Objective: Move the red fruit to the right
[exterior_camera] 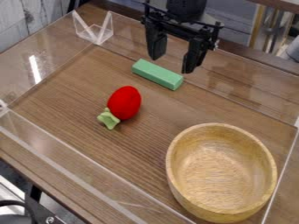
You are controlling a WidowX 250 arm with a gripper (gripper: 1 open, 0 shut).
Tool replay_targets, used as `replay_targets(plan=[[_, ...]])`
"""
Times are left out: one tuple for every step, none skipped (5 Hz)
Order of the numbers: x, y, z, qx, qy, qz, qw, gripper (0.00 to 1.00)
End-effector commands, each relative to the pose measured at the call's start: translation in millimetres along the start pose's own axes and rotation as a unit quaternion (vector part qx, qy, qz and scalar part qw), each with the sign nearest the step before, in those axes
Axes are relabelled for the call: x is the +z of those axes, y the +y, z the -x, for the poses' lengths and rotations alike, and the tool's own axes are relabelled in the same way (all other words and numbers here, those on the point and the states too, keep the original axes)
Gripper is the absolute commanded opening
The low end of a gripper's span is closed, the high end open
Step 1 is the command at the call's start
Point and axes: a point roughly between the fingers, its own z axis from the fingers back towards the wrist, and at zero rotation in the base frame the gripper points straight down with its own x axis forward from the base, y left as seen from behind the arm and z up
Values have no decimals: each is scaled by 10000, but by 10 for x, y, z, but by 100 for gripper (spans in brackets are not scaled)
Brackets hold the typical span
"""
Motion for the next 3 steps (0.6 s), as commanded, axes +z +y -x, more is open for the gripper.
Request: replay_targets(plan=[[-187, 83, -33, 201, 118, 2, 9997, 100], [-420, 365, 20, 534, 105, -81, 9985, 100], [-497, 584, 219, 601, -74, -150, 9980, 100]])
